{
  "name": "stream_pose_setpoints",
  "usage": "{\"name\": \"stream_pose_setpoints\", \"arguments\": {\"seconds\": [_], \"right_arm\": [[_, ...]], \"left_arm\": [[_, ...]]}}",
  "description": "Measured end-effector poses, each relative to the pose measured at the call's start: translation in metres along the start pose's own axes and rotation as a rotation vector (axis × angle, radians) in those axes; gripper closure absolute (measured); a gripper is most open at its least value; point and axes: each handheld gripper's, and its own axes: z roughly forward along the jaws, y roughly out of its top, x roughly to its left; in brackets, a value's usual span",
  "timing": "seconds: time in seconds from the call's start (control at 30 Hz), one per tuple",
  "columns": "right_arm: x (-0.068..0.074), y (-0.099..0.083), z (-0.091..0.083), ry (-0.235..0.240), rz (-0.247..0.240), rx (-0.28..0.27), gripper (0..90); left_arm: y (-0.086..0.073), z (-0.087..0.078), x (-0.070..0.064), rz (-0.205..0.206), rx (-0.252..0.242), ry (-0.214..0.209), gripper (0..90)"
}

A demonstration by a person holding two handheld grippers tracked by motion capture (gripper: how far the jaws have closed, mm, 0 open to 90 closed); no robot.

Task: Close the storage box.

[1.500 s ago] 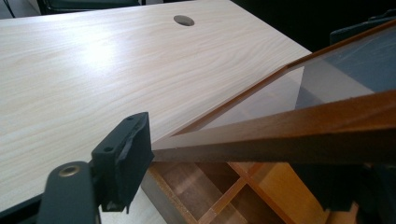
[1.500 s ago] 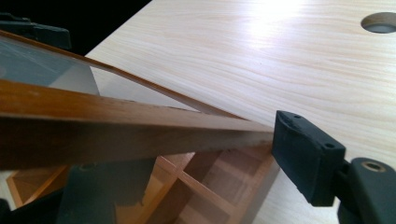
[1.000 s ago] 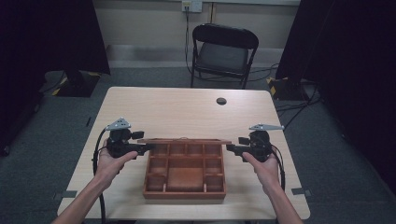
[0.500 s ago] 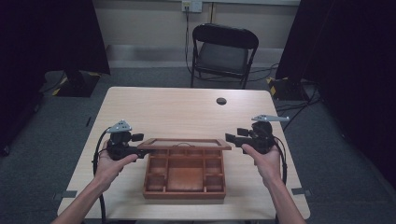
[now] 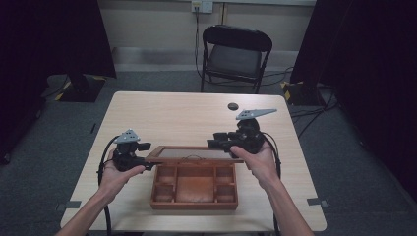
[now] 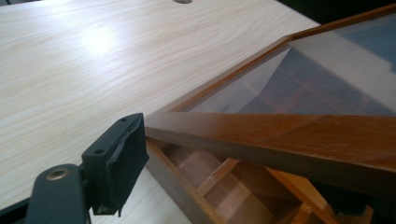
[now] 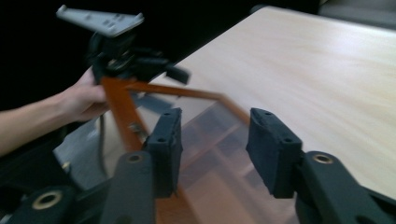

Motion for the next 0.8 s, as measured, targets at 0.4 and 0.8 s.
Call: {"name": "stream_pose_setpoints", "arguments": {"seconds": [0.4,0.8], "right_arm": [[0.024,-0.001,0.024,0.130,-0.045,0.096,75.3],[0.020,-0.008,0.038,0.173,0.005,0.143,78.8]], "left_arm": [[-0.004,0.001,0.000,-0.006,0.011,-0.020,19.0],[-0.006,0.003,0.000,-0.001,0.016,-0.019,20.4]]}}
